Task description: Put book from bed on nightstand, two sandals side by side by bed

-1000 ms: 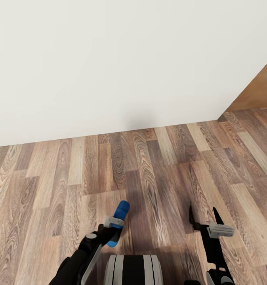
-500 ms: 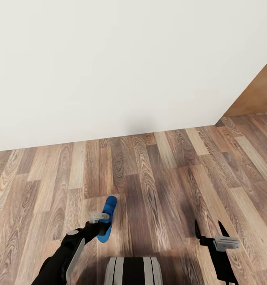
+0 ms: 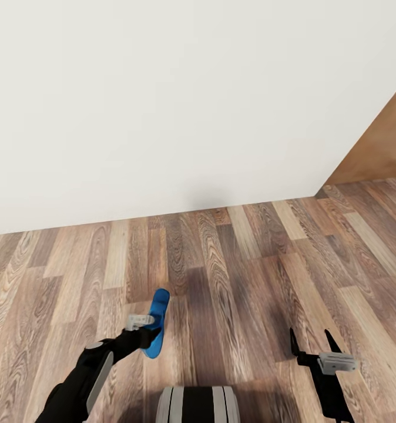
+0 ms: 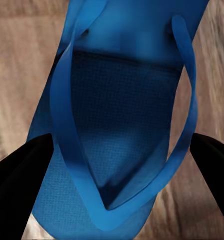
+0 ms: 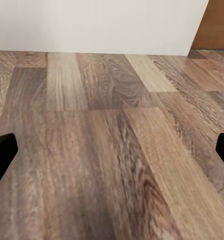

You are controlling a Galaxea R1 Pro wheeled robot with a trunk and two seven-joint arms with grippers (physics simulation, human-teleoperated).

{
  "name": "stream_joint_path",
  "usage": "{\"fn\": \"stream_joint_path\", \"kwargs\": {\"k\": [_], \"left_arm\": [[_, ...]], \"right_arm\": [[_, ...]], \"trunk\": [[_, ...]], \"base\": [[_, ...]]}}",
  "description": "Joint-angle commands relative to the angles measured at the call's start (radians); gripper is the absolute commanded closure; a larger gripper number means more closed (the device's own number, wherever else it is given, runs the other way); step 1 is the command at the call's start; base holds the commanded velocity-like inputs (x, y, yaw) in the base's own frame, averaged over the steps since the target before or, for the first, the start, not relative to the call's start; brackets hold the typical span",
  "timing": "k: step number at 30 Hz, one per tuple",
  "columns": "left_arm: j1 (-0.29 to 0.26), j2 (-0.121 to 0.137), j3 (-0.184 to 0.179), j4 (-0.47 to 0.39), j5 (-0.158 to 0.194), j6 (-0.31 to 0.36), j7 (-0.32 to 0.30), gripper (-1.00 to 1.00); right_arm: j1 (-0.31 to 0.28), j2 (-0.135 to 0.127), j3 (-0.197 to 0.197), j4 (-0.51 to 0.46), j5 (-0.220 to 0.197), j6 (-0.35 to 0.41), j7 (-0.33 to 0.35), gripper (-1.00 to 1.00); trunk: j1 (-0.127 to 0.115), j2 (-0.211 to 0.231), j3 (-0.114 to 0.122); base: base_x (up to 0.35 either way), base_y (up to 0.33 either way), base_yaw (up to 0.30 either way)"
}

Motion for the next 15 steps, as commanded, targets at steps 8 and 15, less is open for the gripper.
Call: {"fn": "stream_joint_path", "kwargs": {"k": [8, 15], "left_arm": [[0.000, 0.012, 0.006, 0.000, 0.003, 0.010, -0.109, 1.00], [0.000, 0.013, 0.006, 0.000, 0.004, 0.010, -0.119, 1.00]], "right_arm": [[0.002, -0.039, -0.016, -0.001, -0.215, -0.002, 0.016, -1.00], [0.001, -0.048, -0.017, -0.001, -0.269, 0.014, 0.017, -1.00]], "trunk": [[-0.004, 0.002, 0.030], [-0.007, 0.003, 0.058]], "base": [[0.000, 0.000, 0.000], [0.000, 0.000, 0.000]]}}
